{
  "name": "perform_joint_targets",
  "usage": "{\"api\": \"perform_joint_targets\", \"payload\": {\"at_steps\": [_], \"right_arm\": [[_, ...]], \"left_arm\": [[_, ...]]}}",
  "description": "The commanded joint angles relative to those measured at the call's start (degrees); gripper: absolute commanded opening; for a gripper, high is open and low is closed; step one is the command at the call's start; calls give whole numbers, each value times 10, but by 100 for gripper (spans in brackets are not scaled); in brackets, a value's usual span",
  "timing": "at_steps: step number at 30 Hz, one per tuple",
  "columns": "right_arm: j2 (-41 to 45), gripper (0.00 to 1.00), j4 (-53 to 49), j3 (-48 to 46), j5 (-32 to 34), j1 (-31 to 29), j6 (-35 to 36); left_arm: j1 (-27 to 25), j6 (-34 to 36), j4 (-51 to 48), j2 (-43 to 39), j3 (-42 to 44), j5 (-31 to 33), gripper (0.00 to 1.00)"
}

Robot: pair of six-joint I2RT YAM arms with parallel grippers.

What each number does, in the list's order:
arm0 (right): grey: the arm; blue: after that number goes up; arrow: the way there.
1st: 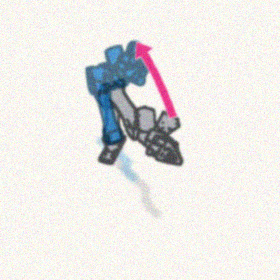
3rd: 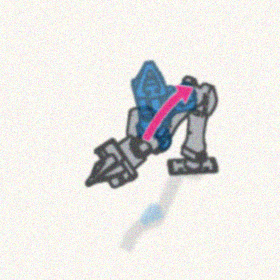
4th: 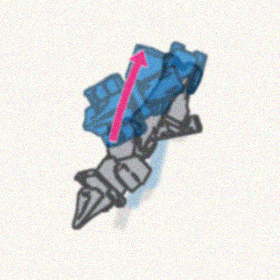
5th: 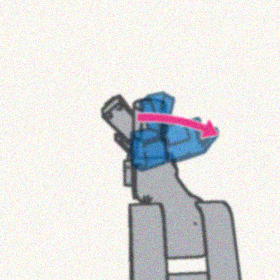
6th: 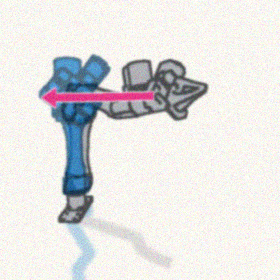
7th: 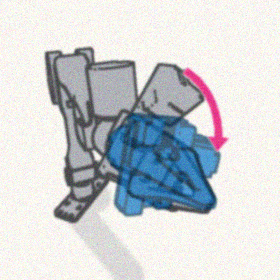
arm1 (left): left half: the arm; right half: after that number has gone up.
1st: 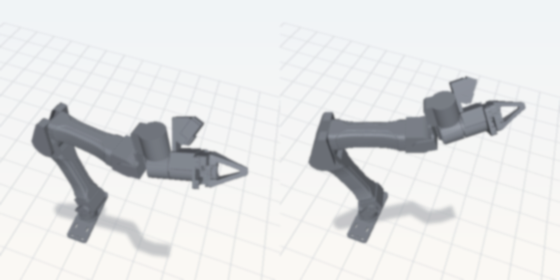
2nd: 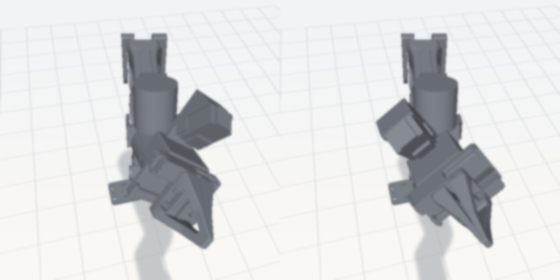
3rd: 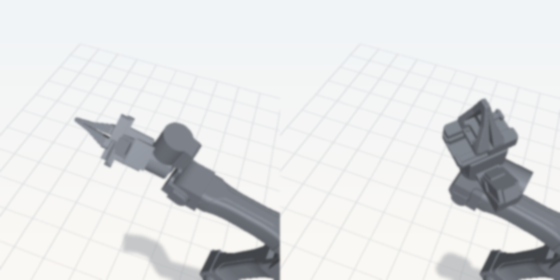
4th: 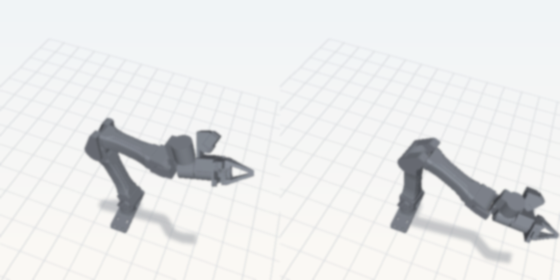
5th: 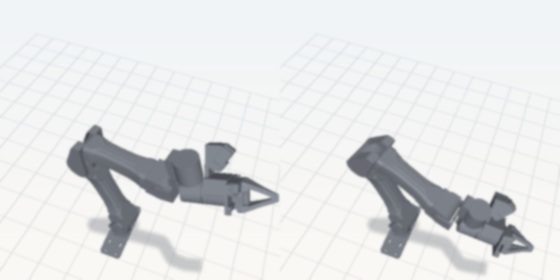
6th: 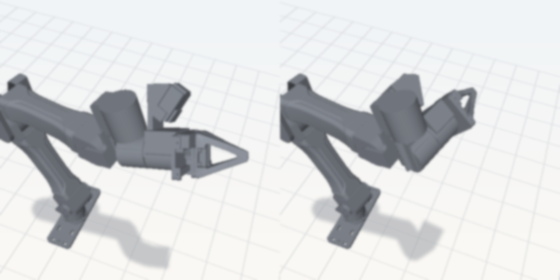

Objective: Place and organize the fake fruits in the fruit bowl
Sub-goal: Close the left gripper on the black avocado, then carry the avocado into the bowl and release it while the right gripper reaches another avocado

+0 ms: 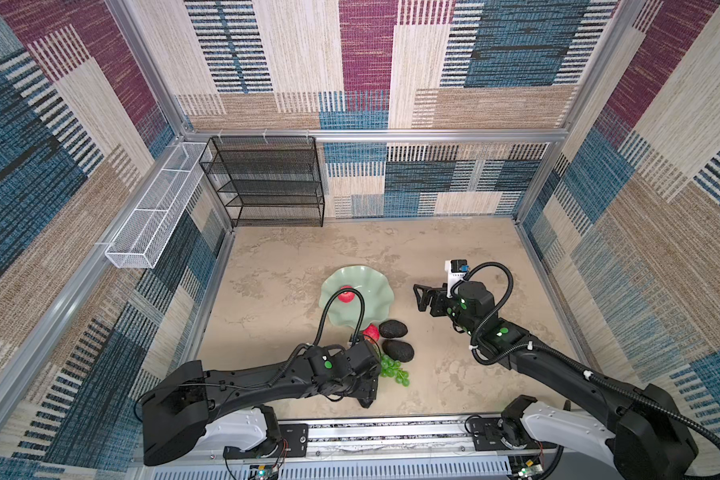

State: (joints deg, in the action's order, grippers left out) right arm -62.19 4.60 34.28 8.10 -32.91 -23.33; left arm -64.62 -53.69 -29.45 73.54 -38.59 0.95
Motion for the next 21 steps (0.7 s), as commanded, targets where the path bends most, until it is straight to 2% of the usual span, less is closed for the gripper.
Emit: {"api": "perform_joint_targets", "payload": {"at_steps": [1,2,4,8,11,13,16,19,21], "right_arm": [[5,100,2,-1,11,0,-3],[4,100,1,-1,12,0,-3],[7,100,1,-1,12,0,-2],[6,100,2,-4,13,1,0],[5,100,-4,-1,9,1,7],[9,100,-8,0,7,1,8],[17,100,-15,-3,4,1,8],[26,100,-28,-4,-1,1,8],[32,100,-35,-6,-5,1,7]], "left_arm": [[0,17,-3,7,-6,-1,66],[0,18,-10,5,-7,4,59],[1,20,-24,-9,-2,12,55],[2,36,-59,-87,-2,52,54],[19,73,-91,-141,-38,84,54],[54,118,-98,-157,-70,81,55],[125,175,-91,-140,-107,59,55],[201,231,-38,-90,-144,7,54],[225,267,-25,-34,-185,2,54]]}}
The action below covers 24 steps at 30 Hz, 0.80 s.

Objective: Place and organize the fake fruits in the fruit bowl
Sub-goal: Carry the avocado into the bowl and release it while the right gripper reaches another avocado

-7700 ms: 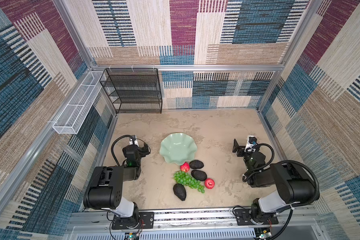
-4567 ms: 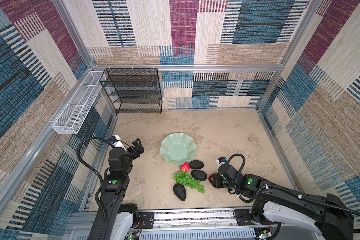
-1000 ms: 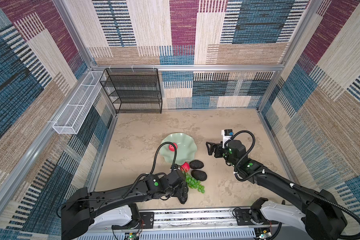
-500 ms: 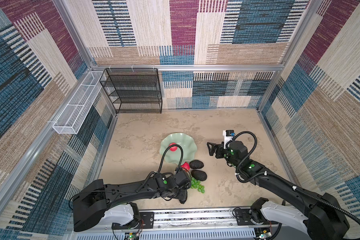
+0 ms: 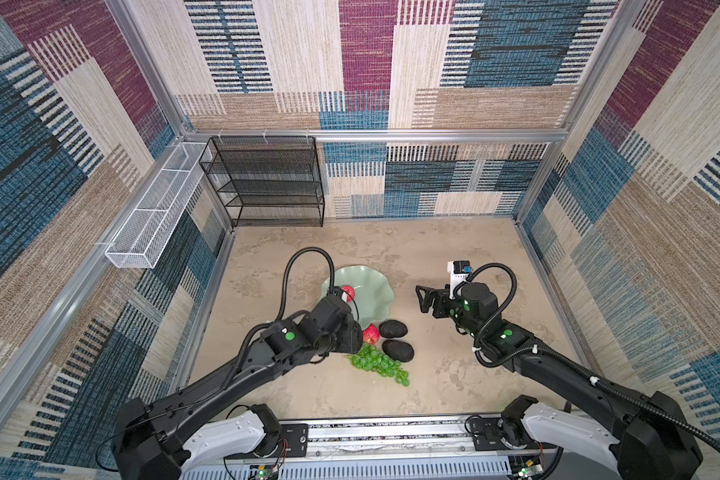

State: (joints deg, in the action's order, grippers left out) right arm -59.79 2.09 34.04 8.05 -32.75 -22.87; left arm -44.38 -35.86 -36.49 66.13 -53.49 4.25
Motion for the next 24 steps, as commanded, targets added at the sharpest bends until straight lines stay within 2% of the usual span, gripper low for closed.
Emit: {"api": "perform_joint_targets", "payload": {"at_steps": [1,6,11,20,24], "right_arm": [[10,100,-14,-7,-7,0,1],[19,100,-35,-22,-30,0,-8],[28,99,-39,-46,-58,-1,-16],[23,95,-58,-66,-115,-2,-9],[21,93,-86,-65,-118,-35,-26]], "left_arm": [[33,108,44,77,-63,-33,54],[59,149,47,228,-164,-34,54],[77,169,18,335,-242,-13,54],[97,163,19,439,-277,-9,59],[100,153,18,465,-289,-23,68]]}}
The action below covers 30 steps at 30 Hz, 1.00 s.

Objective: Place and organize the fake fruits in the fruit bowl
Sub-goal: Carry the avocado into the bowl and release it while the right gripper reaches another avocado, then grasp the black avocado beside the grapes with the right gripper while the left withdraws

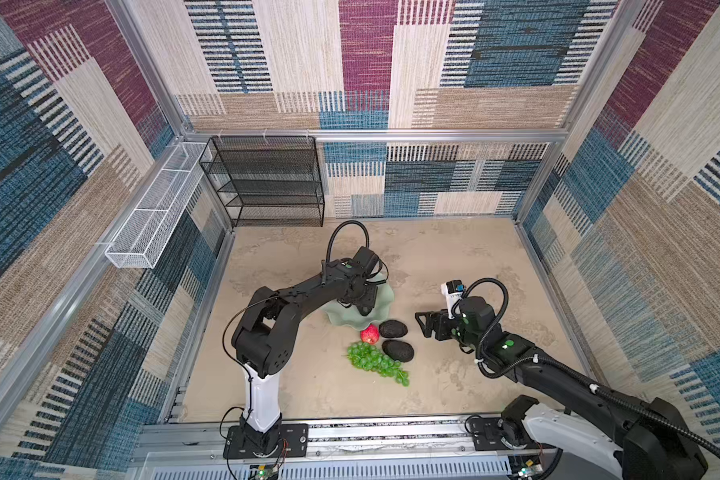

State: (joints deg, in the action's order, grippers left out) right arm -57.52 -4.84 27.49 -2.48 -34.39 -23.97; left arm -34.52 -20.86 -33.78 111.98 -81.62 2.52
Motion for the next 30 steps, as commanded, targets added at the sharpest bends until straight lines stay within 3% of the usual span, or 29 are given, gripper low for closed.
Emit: {"api": "perform_joint_targets", "payload": {"at_steps": [1,7,11,17,19,24,30], "right_arm": [[-4,93,-23,2,-2,-36,-20],[-47,92,-21,-4,30,-123,-44],[-84,91,-3,1,45,-149,-44],[-154,86,33,19,49,-163,-36],[-178,83,48,22,46,-167,-38],[-223,63,69,25,42,-176,-52],[-178,49,27,-5,79,-177,-83]], "left_arm": [[2,0,-8,4,-9,-6,70],[3,-1,1,-60,-13,9,78],[4,1,12,-152,3,53,80],[8,-15,96,-354,137,155,86],[14,-26,123,-418,196,172,88],[42,-76,96,-534,306,199,88],[65,-133,70,-617,391,182,89]]}}
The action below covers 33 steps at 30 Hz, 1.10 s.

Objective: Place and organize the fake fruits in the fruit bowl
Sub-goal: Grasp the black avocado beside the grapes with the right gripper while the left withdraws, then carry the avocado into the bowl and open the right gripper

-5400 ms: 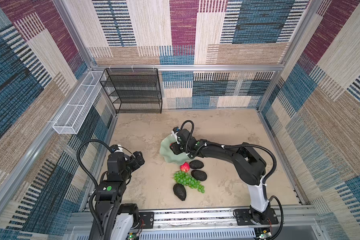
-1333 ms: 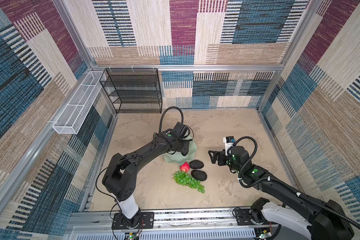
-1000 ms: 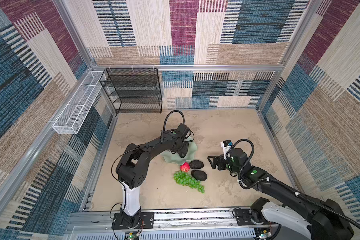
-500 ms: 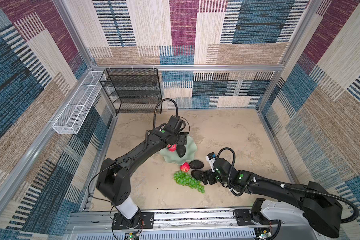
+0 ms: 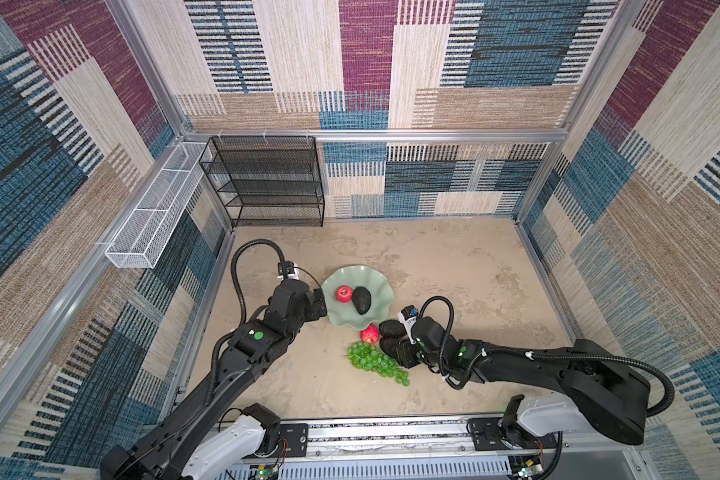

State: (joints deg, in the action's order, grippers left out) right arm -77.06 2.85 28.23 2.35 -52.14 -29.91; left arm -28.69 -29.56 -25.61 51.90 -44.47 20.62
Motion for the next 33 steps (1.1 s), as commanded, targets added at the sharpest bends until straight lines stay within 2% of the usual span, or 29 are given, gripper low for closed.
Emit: {"api": "perform_joint_targets", "payload": {"at_steps": [1,8,10,12,16,20,25,29,33], "right_arm": [[37,48,-66,-21,38,0,-33],[249,44,-202,-52,80,0,-77],[293,44,-211,-38,93,1,-68],[301,44,-196,-12,110,1,-44],[202,44,-127,81,120,6,40],[53,44,-47,185,67,13,124],[-108,43,-9,279,15,20,216],[-199,43,-10,338,-13,24,263],[-261,43,-15,390,-29,31,279]], "left_arm": [[11,-54,-12,-22,30,-8,89],[23,-85,6,-21,74,-61,89],[26,-90,14,-17,80,-71,89],[28,-91,22,-16,84,-79,89],[31,-93,26,-22,93,-93,89],[32,-102,8,-50,107,-99,89],[33,-117,-23,-107,132,-106,89],[33,-136,-42,-156,156,-104,89],[33,-140,-49,-189,171,-105,89]]}}
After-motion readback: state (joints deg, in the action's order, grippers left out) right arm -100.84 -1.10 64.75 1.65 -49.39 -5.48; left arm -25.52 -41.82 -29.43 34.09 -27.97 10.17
